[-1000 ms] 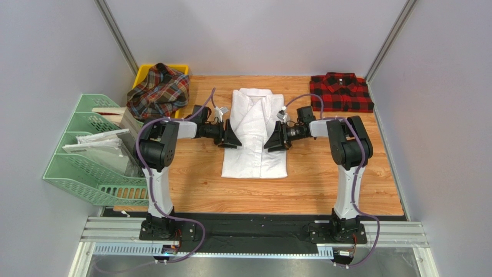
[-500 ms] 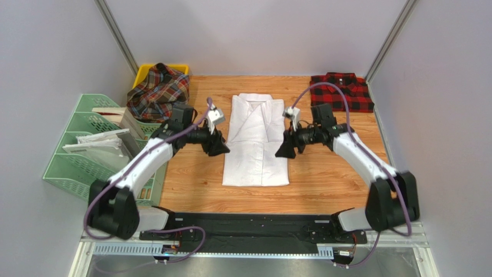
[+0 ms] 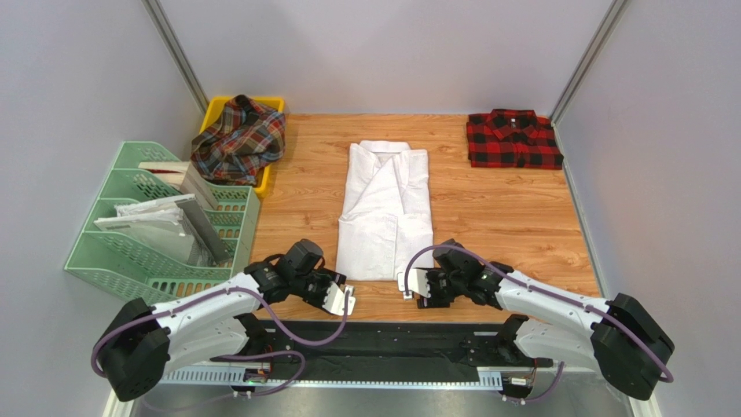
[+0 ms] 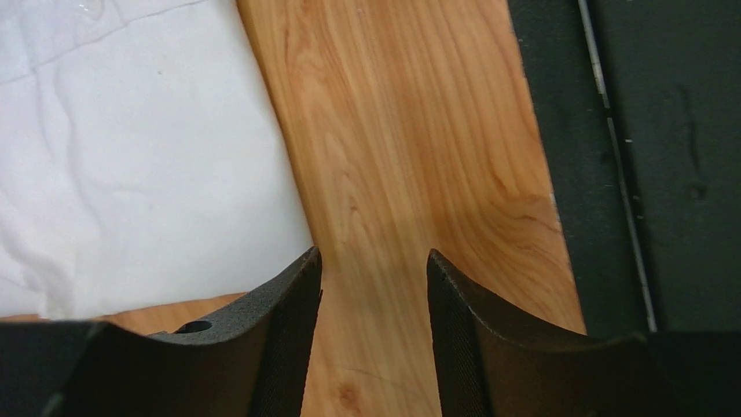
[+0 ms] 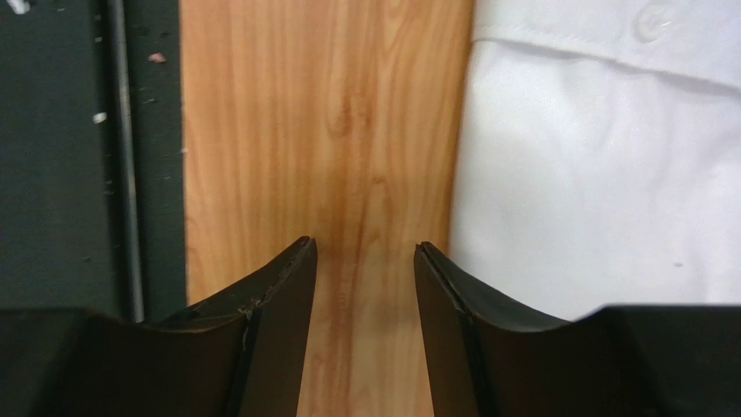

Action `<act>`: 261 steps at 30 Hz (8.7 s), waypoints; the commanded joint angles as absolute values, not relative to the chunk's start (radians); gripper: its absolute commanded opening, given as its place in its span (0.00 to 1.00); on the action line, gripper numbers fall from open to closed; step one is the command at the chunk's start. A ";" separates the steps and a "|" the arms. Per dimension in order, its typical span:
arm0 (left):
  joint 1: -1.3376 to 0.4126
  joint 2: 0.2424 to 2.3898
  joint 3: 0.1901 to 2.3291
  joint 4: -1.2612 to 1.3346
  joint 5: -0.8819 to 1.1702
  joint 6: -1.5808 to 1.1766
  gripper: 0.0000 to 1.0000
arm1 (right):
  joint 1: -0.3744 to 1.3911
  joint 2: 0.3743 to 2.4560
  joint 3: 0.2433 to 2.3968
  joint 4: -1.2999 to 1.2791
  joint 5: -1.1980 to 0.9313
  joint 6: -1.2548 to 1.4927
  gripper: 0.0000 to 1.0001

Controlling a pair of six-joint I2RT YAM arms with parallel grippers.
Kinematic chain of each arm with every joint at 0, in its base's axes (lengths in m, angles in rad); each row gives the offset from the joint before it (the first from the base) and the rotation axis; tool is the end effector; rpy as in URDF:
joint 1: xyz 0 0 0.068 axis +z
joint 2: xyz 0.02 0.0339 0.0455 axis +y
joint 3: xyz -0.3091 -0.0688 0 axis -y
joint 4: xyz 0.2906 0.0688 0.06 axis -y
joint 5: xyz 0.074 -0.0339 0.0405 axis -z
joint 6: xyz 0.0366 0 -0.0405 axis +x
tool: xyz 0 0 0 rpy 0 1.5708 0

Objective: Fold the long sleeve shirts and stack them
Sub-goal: Fold the shirt

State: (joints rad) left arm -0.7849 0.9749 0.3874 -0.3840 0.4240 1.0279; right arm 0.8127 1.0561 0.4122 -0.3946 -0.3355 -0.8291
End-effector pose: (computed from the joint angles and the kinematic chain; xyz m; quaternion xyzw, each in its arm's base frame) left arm 0.1183 -0.1394 0.1695 0.7737 0.5270 -0.1646 0.3108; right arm 0.1228 0.1472 0.1625 -0.7260 0.6162 0.1590 0.2606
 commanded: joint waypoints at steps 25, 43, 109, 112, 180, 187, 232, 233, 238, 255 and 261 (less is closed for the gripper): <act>-0.828 1.238 0.462 -0.187 0.253 1.077 0.00 | 0.830 1.149 0.371 -0.204 -0.124 -0.922 0.00; -0.828 1.212 0.469 -0.224 0.281 1.065 0.00 | 0.831 1.006 0.454 -0.339 -0.182 -0.919 0.63; -0.818 1.204 0.517 -0.361 0.342 1.025 0.29 | 0.675 1.292 0.514 -0.302 -0.354 -1.011 0.00; -0.818 1.233 0.515 -0.339 0.308 1.009 0.30 | 0.676 1.286 0.520 -0.313 -0.353 -0.996 0.00; -0.933 1.114 0.792 -0.806 0.420 0.838 0.00 | 0.652 0.957 0.623 -0.716 -0.440 -0.795 0.00; -0.956 0.957 0.908 -1.031 0.577 0.772 0.00 | 0.707 0.802 0.784 -0.957 -0.512 -0.694 0.00; -0.589 1.496 1.161 -0.925 0.765 0.827 0.59 | 0.396 1.828 1.334 -0.939 -0.955 -0.272 0.49; -0.600 1.518 1.170 -0.917 0.778 0.818 0.60 | 0.403 1.847 1.348 -0.905 -0.974 -0.247 0.46; -0.676 1.581 1.155 -0.815 0.779 0.750 0.62 | 0.465 1.965 1.413 -0.796 -1.054 -0.098 0.33; -0.744 1.801 1.193 -0.793 0.643 0.677 0.59 | 0.503 2.238 1.499 -0.715 -0.950 -0.049 0.25; -0.747 1.740 1.178 -0.798 0.672 0.681 0.13 | 0.505 2.237 1.479 -0.718 -0.933 -0.064 0.24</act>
